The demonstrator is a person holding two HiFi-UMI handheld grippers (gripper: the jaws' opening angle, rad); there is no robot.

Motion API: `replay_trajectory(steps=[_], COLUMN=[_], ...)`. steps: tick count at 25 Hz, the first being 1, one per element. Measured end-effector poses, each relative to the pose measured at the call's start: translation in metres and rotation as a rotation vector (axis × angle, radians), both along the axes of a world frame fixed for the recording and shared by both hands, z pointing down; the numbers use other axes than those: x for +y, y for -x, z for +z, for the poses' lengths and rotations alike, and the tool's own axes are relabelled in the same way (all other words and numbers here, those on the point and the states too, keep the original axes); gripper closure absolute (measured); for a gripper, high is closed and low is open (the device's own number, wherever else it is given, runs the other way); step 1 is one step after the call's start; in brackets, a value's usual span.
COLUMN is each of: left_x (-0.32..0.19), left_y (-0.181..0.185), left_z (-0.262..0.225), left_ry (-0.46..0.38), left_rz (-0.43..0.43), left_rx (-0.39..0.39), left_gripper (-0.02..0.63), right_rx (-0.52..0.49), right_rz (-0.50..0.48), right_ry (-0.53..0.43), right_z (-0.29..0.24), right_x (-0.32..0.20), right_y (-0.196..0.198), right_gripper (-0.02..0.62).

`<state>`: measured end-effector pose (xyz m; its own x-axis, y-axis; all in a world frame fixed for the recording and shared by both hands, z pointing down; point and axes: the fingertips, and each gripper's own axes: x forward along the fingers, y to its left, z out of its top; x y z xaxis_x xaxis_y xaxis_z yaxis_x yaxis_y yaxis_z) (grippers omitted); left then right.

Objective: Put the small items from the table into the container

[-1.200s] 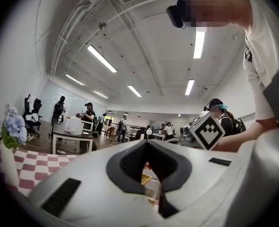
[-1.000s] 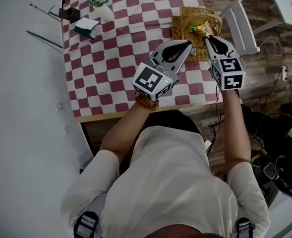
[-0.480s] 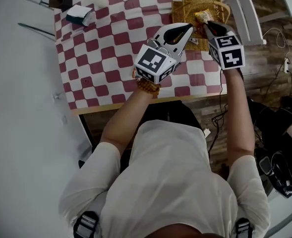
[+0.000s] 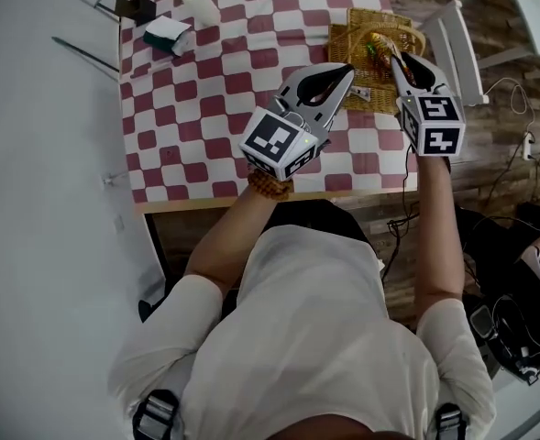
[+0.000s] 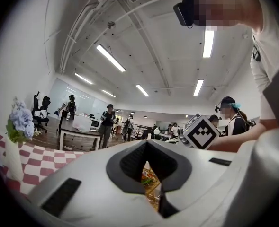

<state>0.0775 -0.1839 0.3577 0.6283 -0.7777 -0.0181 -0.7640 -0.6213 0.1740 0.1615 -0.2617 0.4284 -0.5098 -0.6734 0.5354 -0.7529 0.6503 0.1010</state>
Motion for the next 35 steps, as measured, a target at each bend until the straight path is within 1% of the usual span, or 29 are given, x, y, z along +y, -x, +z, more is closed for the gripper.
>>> replay_trajectory(steps=[2,6,11,14,16,18,22,27,31,35], left_x=[0.011,0.035,0.070,0.089,0.101,0.111,0.123,0.124,0.122,0.123], left_y=[0.003,0.011,0.018,0.019,0.019,0.017,0.015,0.013,0.014,0.020], left_z=[-0.016,-0.049,-0.086,-0.104,-0.111,-0.115,-0.122,-0.124,-0.127,-0.125], left_ry=[-0.022,-0.068,-0.111,-0.144,-0.150,-0.138,-0.130,-0.148,-0.139,-0.131], left_rz=[-0.004,-0.016,-0.030,-0.042,-0.047,-0.049,-0.049,-0.061,-0.059,-0.081], left_rx=[0.002,0.004,0.027,0.033,0.038,0.036,0.027,-0.013,0.028,0.027], left_gripper=[0.580,0.580,0.580,0.580,0.580,0.580,0.580,0.580,0.580,0.580], right_rx=[-0.063,-0.183,-0.299,-0.379,-0.415,-0.438,-0.454,-0.465,-0.462,-0.461], right_rz=[0.000,-0.031,-0.068,-0.076,-0.078,-0.094,-0.122,-0.116,-0.120,-0.143], right_ry=[-0.044,-0.130,-0.211,-0.235,-0.235,-0.242,-0.292,-0.277,-0.280,-0.273], right_z=[-0.025,-0.074,-0.120,-0.139,-0.148,-0.159,-0.179,-0.177,-0.178,-0.177], right_x=[0.013,0.046,0.091,0.114,0.128,0.144,0.164,0.162,0.161,0.162], right_y=[0.003,0.013,0.023,0.026,0.028,0.031,0.033,0.029,0.030,0.037], right_gripper=[0.500,0.503,0.505,0.506,0.506,0.508,0.508,0.511,0.511,0.511])
